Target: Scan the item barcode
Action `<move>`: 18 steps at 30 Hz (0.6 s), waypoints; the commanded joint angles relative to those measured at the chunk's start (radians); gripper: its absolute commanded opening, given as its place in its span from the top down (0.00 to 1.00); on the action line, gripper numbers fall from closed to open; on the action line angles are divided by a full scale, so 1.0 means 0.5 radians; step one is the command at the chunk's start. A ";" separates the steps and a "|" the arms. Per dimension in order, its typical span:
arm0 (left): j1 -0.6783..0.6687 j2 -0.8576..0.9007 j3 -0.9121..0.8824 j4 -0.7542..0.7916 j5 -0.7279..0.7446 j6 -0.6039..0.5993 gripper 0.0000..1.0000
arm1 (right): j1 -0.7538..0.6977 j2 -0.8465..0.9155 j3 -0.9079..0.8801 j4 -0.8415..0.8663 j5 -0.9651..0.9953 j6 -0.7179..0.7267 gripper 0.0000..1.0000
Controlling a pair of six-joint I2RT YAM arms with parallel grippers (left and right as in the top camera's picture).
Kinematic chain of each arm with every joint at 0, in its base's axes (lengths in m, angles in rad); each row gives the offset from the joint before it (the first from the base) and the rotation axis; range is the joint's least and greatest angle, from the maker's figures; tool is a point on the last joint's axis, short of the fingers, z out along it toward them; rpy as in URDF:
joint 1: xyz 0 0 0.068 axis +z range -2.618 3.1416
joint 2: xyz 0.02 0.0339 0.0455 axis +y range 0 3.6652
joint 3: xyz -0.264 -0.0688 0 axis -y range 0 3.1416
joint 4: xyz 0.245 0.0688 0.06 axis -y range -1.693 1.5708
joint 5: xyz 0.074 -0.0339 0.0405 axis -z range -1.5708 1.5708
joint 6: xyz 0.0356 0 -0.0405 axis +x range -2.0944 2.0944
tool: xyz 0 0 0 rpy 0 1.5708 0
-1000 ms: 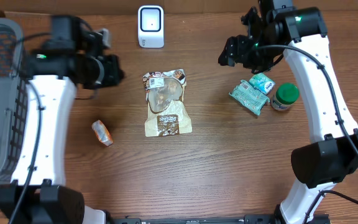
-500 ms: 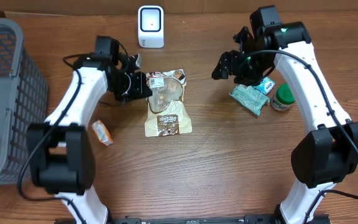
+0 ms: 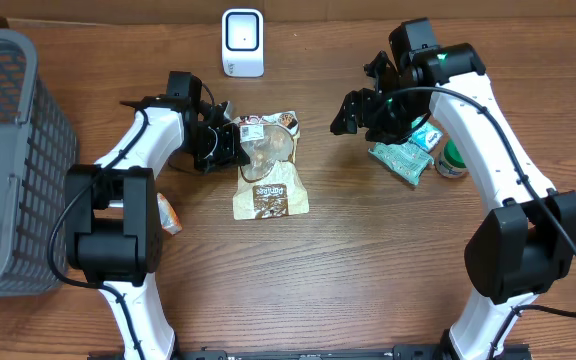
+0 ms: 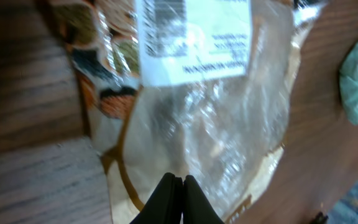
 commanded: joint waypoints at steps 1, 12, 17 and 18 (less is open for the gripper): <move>-0.011 0.059 -0.018 0.033 -0.088 -0.074 0.96 | 0.021 0.019 -0.011 0.014 -0.014 0.013 0.30; -0.081 0.106 -0.019 0.081 -0.267 -0.104 0.96 | 0.021 0.076 -0.011 0.034 -0.018 0.069 0.31; -0.136 0.108 -0.019 0.079 -0.357 -0.111 0.96 | 0.021 0.124 -0.011 0.034 -0.018 0.069 0.32; -0.140 0.108 -0.019 0.079 -0.362 -0.111 0.96 | 0.021 0.130 -0.011 0.034 -0.018 0.068 0.32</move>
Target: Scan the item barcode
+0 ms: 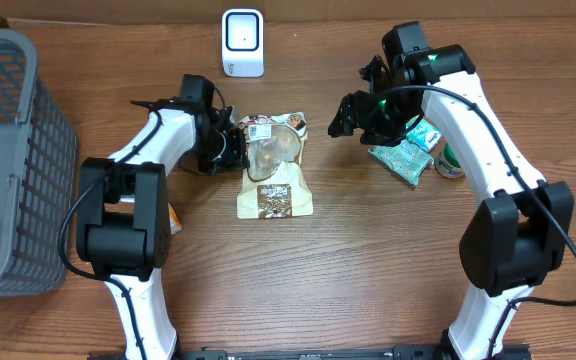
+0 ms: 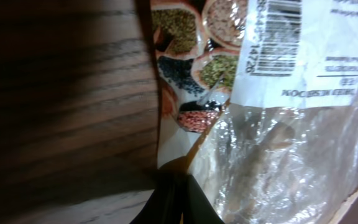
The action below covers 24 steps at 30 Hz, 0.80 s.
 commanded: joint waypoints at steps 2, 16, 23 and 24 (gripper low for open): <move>-0.035 0.031 -0.018 -0.004 -0.101 -0.040 0.96 | 0.008 0.040 -0.013 0.009 -0.018 0.009 0.32; -0.035 0.091 -0.018 -0.013 -0.153 -0.117 0.96 | 0.008 0.043 -0.353 0.406 -0.230 0.009 0.35; -0.035 0.091 -0.019 -0.013 -0.176 -0.113 0.96 | 0.008 0.046 -0.643 0.735 -0.275 0.158 0.35; -0.035 0.091 -0.018 -0.013 -0.185 -0.108 0.96 | 0.008 0.046 -0.676 0.777 -0.275 0.169 0.35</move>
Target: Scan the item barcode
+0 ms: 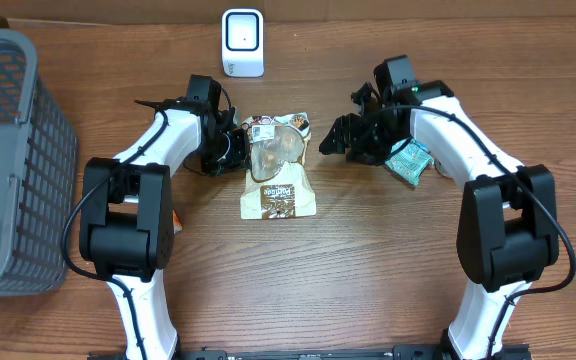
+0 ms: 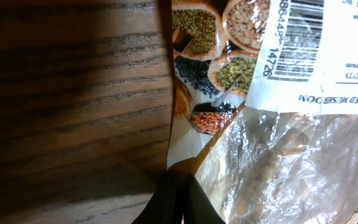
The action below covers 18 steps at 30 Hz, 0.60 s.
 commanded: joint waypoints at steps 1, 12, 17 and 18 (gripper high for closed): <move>-0.008 0.087 -0.020 -0.011 -0.112 -0.011 0.96 | 0.008 0.007 -0.107 0.098 -0.052 0.077 0.35; 0.120 -0.066 0.182 -0.089 0.520 0.358 0.96 | 0.008 0.014 -0.160 0.144 -0.051 0.082 0.35; 0.127 -0.111 0.247 -0.084 0.547 0.367 0.96 | 0.008 0.014 -0.160 0.145 -0.051 0.082 0.35; 0.122 -0.101 0.242 -0.073 0.533 0.381 0.96 | 0.008 0.014 -0.160 0.145 -0.051 0.083 0.35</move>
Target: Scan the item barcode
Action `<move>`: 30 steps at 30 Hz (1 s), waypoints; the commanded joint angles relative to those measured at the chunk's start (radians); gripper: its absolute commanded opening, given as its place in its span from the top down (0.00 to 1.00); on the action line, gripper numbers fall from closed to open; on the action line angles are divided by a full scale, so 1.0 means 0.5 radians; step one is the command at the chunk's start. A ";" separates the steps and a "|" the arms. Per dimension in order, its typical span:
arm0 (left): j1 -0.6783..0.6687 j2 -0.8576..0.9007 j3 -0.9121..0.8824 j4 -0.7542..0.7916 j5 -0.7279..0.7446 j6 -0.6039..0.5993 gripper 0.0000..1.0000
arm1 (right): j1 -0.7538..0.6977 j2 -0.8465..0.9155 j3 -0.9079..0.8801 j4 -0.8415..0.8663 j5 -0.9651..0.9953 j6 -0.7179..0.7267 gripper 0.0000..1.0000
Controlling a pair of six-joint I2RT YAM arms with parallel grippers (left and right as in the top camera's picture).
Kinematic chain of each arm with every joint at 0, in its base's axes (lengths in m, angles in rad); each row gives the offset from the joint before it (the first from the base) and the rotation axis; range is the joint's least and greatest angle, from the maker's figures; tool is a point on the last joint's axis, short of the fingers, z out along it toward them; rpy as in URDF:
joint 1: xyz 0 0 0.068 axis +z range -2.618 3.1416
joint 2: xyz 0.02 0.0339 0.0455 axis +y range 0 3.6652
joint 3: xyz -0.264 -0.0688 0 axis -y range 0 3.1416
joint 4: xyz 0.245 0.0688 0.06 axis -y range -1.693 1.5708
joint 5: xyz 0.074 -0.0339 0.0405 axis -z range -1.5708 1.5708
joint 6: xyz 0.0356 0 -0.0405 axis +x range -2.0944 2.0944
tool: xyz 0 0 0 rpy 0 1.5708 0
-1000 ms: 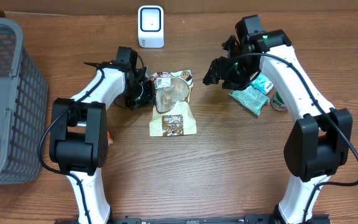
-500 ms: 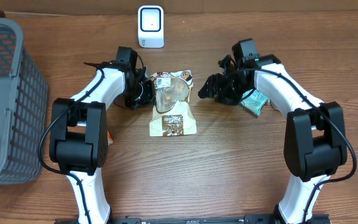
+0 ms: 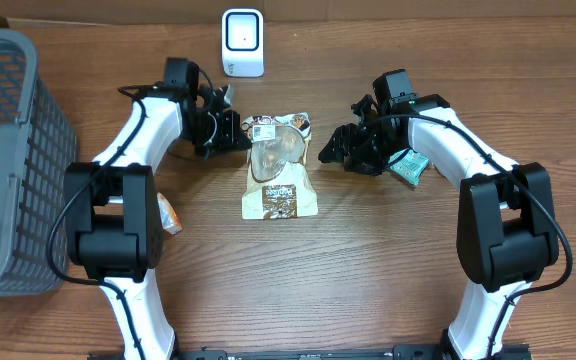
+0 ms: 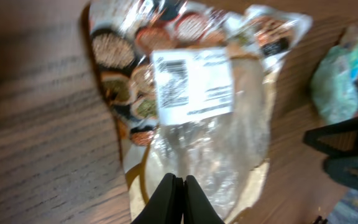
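A dried-mushroom bag (image 3: 278, 185) lies flat mid-table, its clear window and white barcode label (image 3: 259, 128) facing up. The left wrist view shows the label (image 4: 191, 84) on the bag (image 4: 229, 143). My left gripper (image 3: 234, 130) hovers at the bag's upper left corner, its fingers (image 4: 178, 190) shut with nothing between them. My right gripper (image 3: 330, 150) is low beside the bag's right edge, with its dark fingers (image 4: 344, 135) spread open. The white scanner (image 3: 242, 42) stands at the back of the table.
A grey mesh basket (image 3: 8, 160) fills the left side. A green packet (image 3: 409, 165) lies under the right arm, also seen as a green packet (image 4: 333, 81) from the left wrist. An orange packet (image 3: 169, 214) sits by the left arm's base.
My left gripper has pulled back from the bag's left edge, so its camera now takes in the whole upper bag. The right gripper has shifted slightly closer to the bag.
My left gripper, shut, was over the bag's window, then close at its left edge by the label. The bag slid a little right. My right gripper came from above the green packet down to the bag's right side. The left has now backed off.
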 commanded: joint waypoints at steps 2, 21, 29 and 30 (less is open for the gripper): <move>-0.034 -0.036 0.027 0.041 0.078 0.098 0.96 | 0.008 0.014 -0.008 0.010 -0.018 0.014 0.35; -0.159 0.239 -0.044 0.117 -0.195 -0.067 0.96 | 0.008 0.014 -0.008 -0.013 -0.035 0.037 0.36; -0.158 0.259 -0.045 0.060 -0.262 -0.070 0.96 | 0.052 0.024 -0.008 0.015 -0.034 0.037 0.36; -0.158 0.259 -0.045 0.059 -0.269 -0.071 0.96 | 0.066 0.027 -0.008 0.028 -0.036 0.037 0.36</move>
